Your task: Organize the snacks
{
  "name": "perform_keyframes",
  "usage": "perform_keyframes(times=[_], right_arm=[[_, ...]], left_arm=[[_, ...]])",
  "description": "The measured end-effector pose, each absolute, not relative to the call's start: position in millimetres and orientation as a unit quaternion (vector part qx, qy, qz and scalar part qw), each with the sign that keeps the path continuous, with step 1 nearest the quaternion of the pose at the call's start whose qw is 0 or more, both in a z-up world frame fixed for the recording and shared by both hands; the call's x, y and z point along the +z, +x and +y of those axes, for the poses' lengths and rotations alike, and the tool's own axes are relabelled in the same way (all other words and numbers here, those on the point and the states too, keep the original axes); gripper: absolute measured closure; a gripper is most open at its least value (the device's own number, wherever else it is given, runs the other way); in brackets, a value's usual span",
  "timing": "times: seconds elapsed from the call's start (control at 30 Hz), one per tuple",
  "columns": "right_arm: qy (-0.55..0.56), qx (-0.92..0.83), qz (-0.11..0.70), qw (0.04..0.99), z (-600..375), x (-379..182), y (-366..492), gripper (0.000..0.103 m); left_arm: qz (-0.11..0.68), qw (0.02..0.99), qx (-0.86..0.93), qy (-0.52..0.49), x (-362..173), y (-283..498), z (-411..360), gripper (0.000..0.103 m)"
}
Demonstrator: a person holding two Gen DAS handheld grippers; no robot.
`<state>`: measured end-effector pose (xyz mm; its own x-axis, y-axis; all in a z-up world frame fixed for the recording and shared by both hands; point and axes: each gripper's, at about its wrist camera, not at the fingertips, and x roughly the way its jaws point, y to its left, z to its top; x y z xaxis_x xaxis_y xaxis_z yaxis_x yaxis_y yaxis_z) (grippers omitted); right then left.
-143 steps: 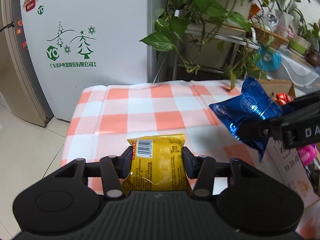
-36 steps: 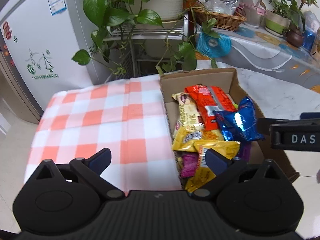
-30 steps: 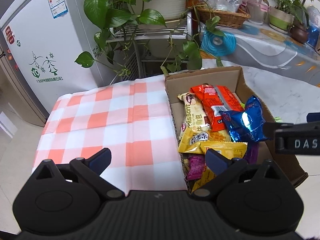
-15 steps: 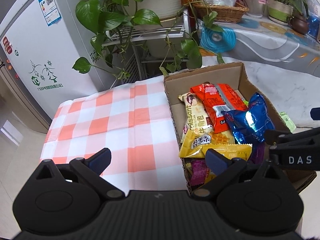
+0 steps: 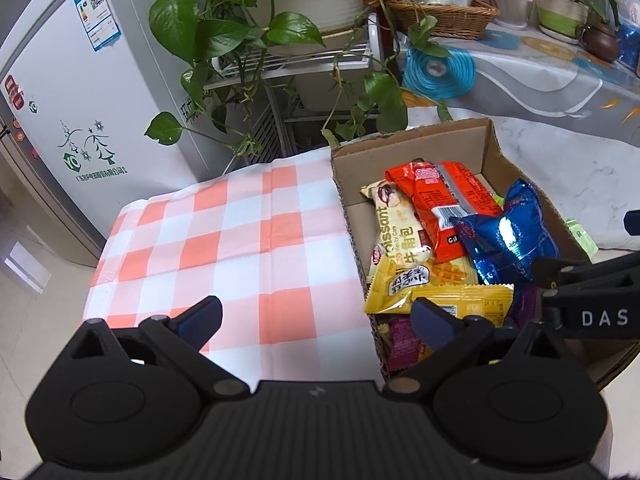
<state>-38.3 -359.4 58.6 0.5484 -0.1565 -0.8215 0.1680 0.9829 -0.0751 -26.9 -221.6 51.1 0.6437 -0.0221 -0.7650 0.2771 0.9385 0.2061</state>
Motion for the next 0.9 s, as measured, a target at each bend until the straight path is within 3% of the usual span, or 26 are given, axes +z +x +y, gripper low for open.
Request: perform_keyframes(times=[0.9], right_arm=[[0.000,-0.083,0.483,0.872,-356,52,-31,0.000]], left_arm=[[0.432,0.885,-0.084,0.153,40,-21,-217,0.003]])
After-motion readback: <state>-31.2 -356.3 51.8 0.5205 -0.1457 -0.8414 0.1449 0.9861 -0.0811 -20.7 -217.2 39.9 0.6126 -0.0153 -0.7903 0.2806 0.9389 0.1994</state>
